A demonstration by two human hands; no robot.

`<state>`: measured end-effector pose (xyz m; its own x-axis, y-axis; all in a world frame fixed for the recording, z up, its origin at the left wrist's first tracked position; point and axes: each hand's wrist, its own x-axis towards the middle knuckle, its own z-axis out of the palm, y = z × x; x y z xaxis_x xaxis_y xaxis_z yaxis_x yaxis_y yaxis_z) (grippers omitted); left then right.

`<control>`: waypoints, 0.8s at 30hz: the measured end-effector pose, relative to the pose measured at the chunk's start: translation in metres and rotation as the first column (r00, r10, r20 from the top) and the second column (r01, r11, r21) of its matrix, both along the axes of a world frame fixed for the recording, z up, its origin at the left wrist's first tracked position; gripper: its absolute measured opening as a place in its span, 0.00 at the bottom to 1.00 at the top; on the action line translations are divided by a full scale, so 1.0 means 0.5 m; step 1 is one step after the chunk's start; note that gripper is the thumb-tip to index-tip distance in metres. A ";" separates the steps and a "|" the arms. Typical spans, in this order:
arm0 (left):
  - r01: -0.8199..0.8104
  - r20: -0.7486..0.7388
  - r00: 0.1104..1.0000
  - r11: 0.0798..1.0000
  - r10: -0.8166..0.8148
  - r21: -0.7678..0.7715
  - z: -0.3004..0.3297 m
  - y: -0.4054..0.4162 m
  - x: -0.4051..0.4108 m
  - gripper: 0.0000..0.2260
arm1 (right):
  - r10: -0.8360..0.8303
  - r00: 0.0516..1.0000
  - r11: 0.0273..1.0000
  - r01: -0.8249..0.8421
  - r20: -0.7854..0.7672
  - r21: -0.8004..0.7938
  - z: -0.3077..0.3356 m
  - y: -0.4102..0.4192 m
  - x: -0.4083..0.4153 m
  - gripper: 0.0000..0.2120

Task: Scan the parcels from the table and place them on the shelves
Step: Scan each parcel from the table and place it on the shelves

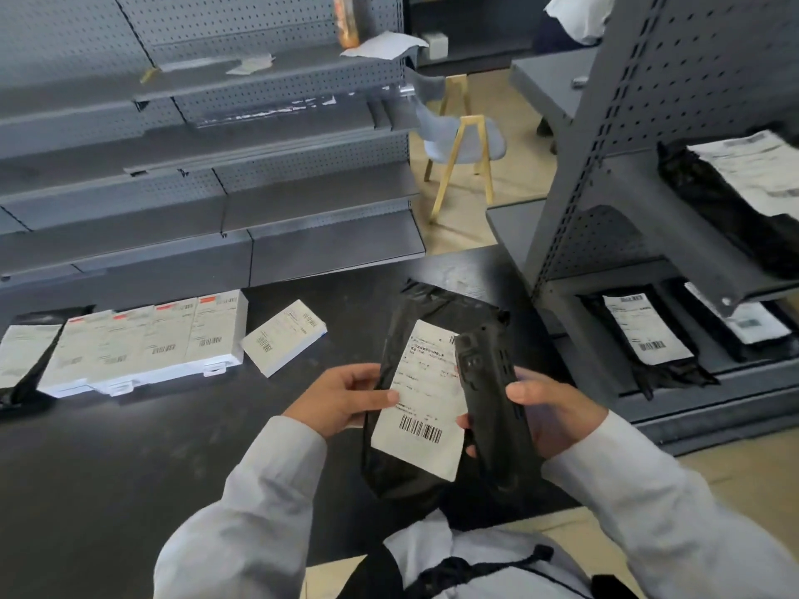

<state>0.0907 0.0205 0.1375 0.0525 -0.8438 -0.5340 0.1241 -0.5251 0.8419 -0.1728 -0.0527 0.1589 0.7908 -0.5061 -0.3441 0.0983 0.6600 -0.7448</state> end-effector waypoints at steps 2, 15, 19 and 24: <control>-0.025 -0.057 0.998 1.000 0.025 -0.005 -0.019 0.008 -0.001 0.16 | -0.082 0.996 0.996 0.082 -0.037 -0.019 -0.002 0.021 -0.002 0.36; 0.208 -0.263 0.943 0.978 -0.203 -0.009 -0.086 0.077 -0.156 0.16 | -0.633 0.586 0.766 0.566 -0.505 -0.303 -0.006 0.245 -0.109 0.62; 0.277 -0.276 0.924 0.961 -0.266 0.003 -0.076 0.079 -0.224 0.16 | -0.671 0.567 0.729 0.620 -0.477 -0.288 0.006 0.290 -0.164 0.57; 0.347 -0.212 0.917 0.938 -0.339 0.002 -0.042 0.075 -0.331 0.17 | -0.702 0.550 0.692 0.677 -0.453 -0.250 0.008 0.322 -0.266 0.58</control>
<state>-0.0745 0.0578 0.1165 -0.3508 -0.7686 -0.5350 0.0979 -0.5983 0.7953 -0.3057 0.1084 0.1630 -0.0764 -0.8469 -0.5262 0.1366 0.5139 -0.8469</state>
